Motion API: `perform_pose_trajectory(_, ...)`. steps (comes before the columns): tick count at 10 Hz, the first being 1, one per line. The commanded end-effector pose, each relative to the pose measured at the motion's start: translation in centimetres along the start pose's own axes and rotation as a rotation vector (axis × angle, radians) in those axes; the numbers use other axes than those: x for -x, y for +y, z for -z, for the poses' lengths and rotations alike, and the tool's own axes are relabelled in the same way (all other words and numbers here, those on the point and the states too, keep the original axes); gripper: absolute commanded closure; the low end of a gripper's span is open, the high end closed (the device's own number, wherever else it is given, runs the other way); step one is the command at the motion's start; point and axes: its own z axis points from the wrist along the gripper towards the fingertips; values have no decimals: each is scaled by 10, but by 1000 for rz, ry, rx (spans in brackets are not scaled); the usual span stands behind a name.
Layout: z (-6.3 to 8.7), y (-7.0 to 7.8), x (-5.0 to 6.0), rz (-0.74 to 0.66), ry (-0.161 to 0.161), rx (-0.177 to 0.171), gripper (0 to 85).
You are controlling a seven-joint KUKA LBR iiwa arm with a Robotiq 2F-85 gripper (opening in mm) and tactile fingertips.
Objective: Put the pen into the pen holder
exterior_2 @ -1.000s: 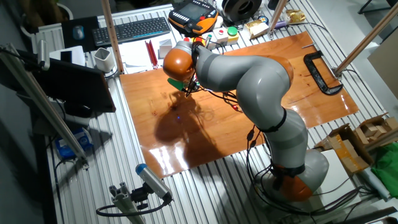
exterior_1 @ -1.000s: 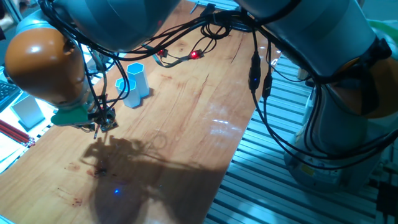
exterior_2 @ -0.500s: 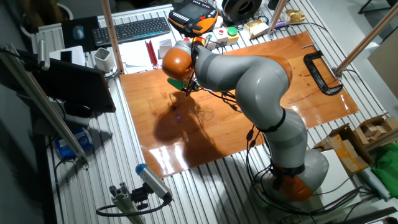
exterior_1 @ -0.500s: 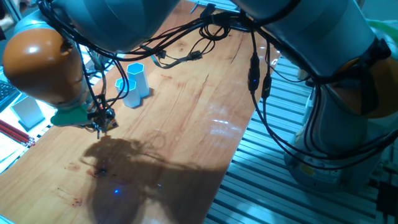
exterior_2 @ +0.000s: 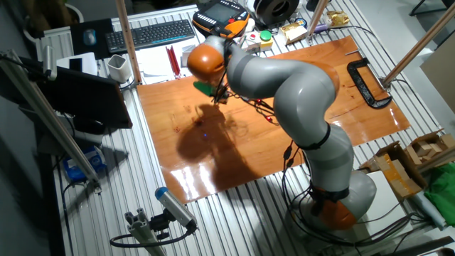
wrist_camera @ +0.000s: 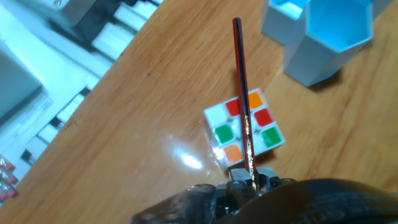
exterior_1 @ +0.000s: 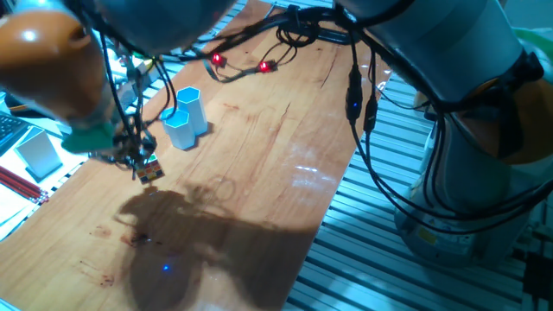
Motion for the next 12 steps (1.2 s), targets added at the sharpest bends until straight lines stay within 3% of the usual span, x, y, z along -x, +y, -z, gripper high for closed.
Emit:
perform_pose_trajectory(1, 14, -3, 6, -14, 34, 5, 843)
perform_pose_trajectory(3, 28, -10, 13, -43, 99, 10, 843)
perform_pose_trajectory(6, 39, -16, 15, -71, 140, 1, 843)
perform_pose_trajectory(12, 44, -20, 20, -92, 222, -5, 843)
